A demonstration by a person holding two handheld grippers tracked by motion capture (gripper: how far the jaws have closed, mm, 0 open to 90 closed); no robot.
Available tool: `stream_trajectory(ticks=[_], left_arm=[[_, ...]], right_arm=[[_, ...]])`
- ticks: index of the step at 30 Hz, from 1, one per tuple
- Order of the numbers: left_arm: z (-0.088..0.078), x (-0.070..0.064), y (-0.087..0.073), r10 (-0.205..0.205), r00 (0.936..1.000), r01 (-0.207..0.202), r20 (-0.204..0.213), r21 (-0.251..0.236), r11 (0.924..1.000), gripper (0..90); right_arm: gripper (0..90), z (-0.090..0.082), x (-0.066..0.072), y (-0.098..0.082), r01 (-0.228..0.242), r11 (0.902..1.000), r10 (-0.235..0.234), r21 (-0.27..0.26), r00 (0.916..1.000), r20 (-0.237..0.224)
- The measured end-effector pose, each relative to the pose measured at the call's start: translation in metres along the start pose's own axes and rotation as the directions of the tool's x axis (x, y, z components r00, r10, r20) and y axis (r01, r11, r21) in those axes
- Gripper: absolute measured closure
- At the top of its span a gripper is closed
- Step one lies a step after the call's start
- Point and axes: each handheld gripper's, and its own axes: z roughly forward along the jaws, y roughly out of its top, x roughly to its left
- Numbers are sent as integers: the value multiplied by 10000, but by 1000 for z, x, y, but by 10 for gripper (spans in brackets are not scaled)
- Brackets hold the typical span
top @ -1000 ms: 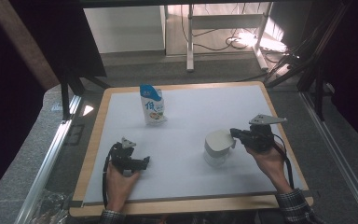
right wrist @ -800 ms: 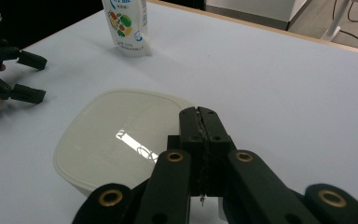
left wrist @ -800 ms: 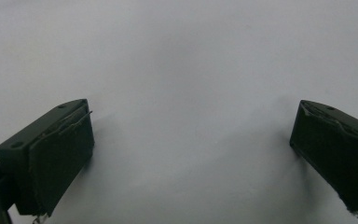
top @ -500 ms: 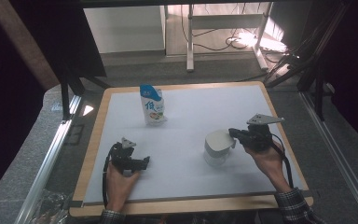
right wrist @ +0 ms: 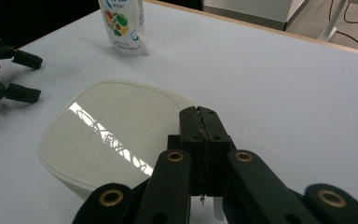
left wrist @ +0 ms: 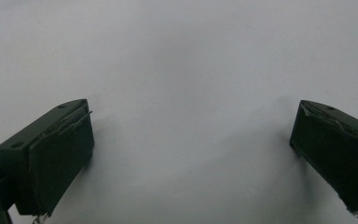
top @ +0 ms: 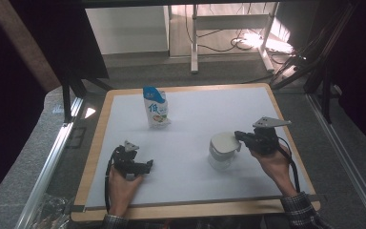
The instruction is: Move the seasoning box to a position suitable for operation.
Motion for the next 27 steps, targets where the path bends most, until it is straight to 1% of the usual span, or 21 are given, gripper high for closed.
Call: stream_trajectory(ticks=[15, 22, 24, 27], left_arm=[[0, 0, 0, -3, 10000, 3, 0, 0, 10000, 0], [0, 0, 0, 4, 10000, -4, -2, 7, 10000, 0], [0, 0, 0, 47, 10000, -47, 6, 44, 10000, 0], [0, 0, 0, -1, 10000, 1, -1, 4, 10000, 0]], right_arm=[[898, 0, -3, -2, -18, 10000, 18, -63, 10000, 55], [899, 2, -5, -6, 92, 10000, -93, 24, 9993, 353], [898, 2, -7, -8, 16, 10000, -15, -17, 9996, 294], [898, 3, -10, -11, -84, 10000, 84, 0, 9996, 257]])
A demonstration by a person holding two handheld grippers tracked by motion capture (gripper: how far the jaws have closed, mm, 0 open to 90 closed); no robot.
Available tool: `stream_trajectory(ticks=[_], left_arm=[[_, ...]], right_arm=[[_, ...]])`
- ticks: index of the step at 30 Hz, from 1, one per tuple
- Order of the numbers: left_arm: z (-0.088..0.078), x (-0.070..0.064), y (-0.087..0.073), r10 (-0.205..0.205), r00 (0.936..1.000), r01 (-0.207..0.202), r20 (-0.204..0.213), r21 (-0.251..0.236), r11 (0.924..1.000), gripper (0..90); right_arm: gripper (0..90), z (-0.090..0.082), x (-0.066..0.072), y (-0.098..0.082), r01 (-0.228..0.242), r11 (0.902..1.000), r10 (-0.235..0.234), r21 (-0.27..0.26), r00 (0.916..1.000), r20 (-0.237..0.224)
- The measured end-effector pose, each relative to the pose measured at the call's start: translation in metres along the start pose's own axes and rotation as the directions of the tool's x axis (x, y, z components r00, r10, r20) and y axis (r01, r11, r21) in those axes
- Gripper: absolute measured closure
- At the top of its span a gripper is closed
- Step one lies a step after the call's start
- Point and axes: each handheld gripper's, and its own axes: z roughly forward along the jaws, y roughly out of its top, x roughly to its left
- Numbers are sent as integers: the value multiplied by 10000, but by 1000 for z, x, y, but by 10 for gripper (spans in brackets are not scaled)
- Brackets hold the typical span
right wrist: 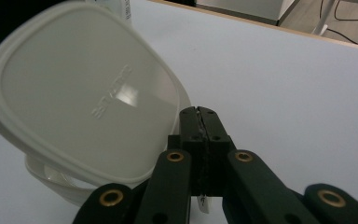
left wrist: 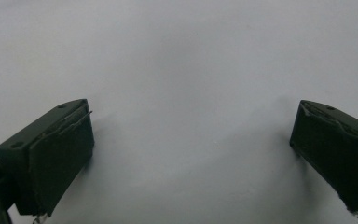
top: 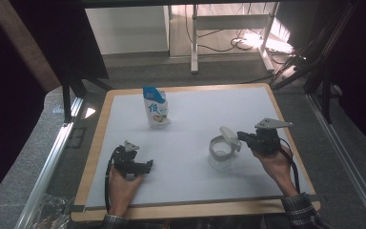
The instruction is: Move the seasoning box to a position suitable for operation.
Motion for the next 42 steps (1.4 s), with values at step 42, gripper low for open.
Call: stream_trajectory(ticks=[42], left_arm=[[-12, 10, 4, -202, 9977, 212, 653, -147, 9997, 64]], right_arm=[[584, -14, -12, -26, -9, 10000, 12, -31, 9935, 1138]])
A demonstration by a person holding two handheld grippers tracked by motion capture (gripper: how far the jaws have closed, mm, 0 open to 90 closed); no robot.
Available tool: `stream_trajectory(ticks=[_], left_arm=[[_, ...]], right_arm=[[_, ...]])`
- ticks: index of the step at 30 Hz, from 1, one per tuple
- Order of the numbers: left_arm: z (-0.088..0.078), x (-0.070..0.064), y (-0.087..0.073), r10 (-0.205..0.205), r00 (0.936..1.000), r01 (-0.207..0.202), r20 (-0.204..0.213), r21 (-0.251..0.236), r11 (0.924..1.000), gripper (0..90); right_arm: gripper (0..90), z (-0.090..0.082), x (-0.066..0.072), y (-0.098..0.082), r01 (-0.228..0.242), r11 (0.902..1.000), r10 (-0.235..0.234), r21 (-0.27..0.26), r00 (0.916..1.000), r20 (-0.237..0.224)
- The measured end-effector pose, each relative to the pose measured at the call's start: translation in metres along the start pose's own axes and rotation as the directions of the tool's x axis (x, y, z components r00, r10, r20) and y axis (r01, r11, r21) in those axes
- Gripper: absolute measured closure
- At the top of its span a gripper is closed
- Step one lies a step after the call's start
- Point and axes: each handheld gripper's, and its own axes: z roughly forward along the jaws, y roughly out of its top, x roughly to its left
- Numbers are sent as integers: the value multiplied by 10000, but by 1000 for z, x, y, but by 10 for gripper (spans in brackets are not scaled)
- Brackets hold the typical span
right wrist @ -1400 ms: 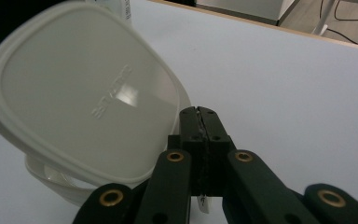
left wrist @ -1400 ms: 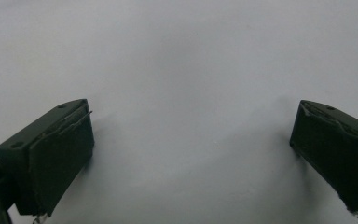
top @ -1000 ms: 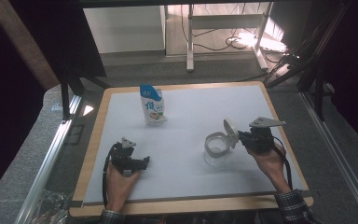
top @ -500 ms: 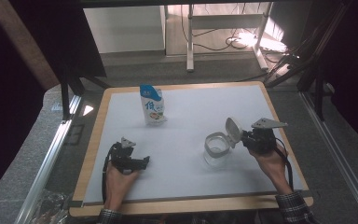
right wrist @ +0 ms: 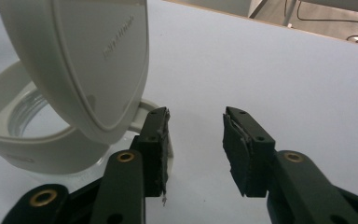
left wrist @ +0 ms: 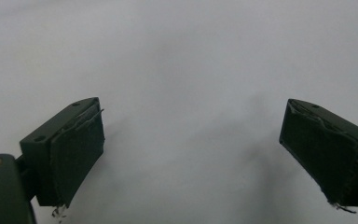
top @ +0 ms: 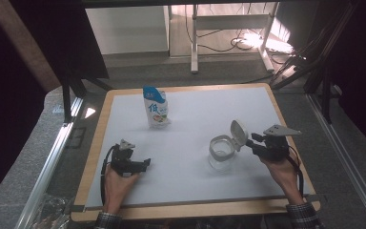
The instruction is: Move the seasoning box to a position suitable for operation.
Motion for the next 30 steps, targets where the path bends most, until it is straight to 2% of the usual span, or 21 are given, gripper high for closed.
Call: stream_trajectory(ticks=[2, 8, 11, 19, 27, 30], left_arm=[[-4, 1, 5, 106, 9999, -106, 58, -137, 9999, 64], [-8, 4, 12, 287, 9993, -284, 226, -137, 9995, 74], [-9, 6, 16, 313, 9983, -304, 482, -179, 9994, 76], [-11, 10, 25, 328, 9981, -323, 522, -107, 9994, 77], [-15, 11, 39, 580, 9969, -571, 531, -173, 9982, 77], [-15, 12, 43, 580, 9956, -557, 742, -328, 9979, 81]], right_arm=[[561, -1, -1, -2, -56, 10000, 56, 26, 10000, 26], [502, -1, -2, -6, -176, 9996, 177, 221, 9998, -1], [472, 1, -3, -10, -235, 9990, 237, 372, 9997, -57], [423, 2, -4, -15, -372, 9979, 380, 539, 9992, -139], [361, 2, -6, -23, -455, 9966, 479, 687, 9983, -336], [345, 1, -6, -25, -524, 9962, 552, 695, 9977, -391]])
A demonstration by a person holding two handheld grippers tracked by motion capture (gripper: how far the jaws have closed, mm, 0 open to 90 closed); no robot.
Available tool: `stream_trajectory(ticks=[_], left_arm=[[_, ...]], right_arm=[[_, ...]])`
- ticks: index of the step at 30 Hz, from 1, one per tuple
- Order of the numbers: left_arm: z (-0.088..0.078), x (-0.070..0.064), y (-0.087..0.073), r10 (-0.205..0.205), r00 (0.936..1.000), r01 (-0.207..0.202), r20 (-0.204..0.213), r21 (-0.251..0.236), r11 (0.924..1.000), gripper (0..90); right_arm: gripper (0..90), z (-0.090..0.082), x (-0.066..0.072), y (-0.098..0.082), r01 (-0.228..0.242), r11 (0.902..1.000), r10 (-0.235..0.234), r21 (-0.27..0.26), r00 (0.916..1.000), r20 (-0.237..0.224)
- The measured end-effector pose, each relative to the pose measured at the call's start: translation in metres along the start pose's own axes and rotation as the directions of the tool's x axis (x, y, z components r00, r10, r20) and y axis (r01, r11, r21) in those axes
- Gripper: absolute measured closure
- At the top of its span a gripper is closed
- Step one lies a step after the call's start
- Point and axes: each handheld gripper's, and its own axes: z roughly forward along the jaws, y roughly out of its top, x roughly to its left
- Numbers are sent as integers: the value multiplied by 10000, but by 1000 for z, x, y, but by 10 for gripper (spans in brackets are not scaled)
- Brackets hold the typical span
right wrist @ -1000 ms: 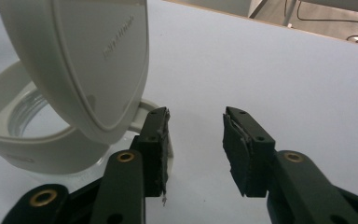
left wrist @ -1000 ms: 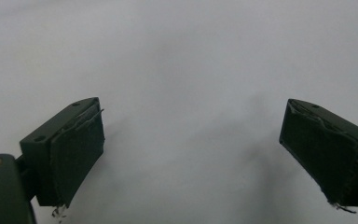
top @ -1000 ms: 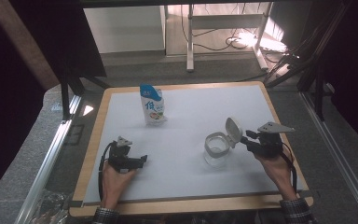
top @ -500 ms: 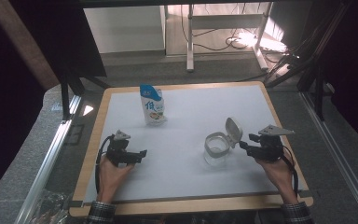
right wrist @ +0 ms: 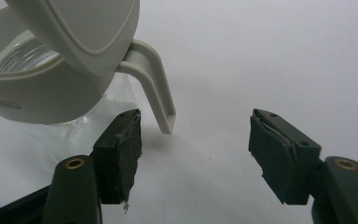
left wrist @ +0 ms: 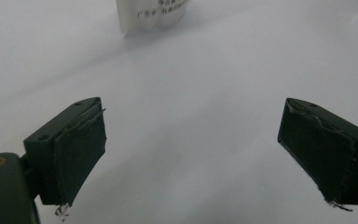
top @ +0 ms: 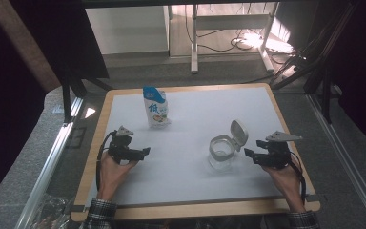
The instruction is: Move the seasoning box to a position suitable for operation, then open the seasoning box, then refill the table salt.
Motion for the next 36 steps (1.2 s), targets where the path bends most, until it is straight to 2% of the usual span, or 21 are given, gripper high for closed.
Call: stream_trajectory(ticks=[2, 3, 5, 7, 12, 13, 15, 17, 19, 23, 25, 28, 32, 36], left_arm=[[1, 0, 1, 43, 10000, -43, 51, 87, 10000, 81], [2, 0, 5, 241, 9997, -239, -83, 186, 9995, 80], [2, 1, 9, 341, 9994, -339, -95, 206, 9992, 80], [1, 1, 13, 355, 9994, -355, -15, -2, 9994, 84], [1, 1, 22, 618, 9981, -618, 4, 89, 9980, 82], [1, 1, 24, 672, 9977, -672, 26, -19, 9977, 76], [2, 2, 25, 551, 9981, -544, 271, -250, 9982, 81], [4, 3, 25, 543, 9980, -537, 338, -201, 9984, 81], [5, 6, 26, 630, 9977, -631, 247, 11, 9980, 80], [3, 9, 34, 751, 9971, -752, 125, 31, 9972, 79], [2, 11, 39, 753, 9969, -753, 223, -25, 9972, 81], [2, 13, 47, 851, 9963, -851, 143, -8, 9964, 81], [6, 18, 52, 726, 9968, -724, 338, -67, 9974, 81], [9, 20, 56, 731, 9968, -730, 318, -51, 9973, 81]], right_arm=[[343, 0, 0, -1, -39, 10000, 39, -5, 10000, -55], [320, 0, -1, -3, -81, 10000, 80, -13, 9999, -115], [293, 0, -1, -5, -108, 9999, 108, 46, 9998, -183], [268, 1, -1, -6, -146, 9998, 149, 150, 9997, -209], [191, 3, -1, -10, -281, 9993, 291, 260, 9989, -379], [171, 4, -1, -11, -329, 9990, 342, 316, 9986, -393], [144, 6, -1, -11, -300, 9984, 315, 481, 9991, -296], [124, 8, 0, -12, -275, 9979, 288, 582, 9993, -219], [111, 10, 1, -14, -241, 9974, 256, 673, 9995, -210], [101, 13, 3, -17, -135, 9966, 149, 815, 9998, -164], [99, 14, 4, -19, -125, 9964, 140, 839, 9998, -169], [99, 16, 5, -22, -229, 9963, 251, 827, 9993, -267], [97, 17, 6, -24, -187, 9963, 209, 840, 9995, -252], [97, 15, 6, -24, -163, 9969, 186, 765, 9994, -288]])
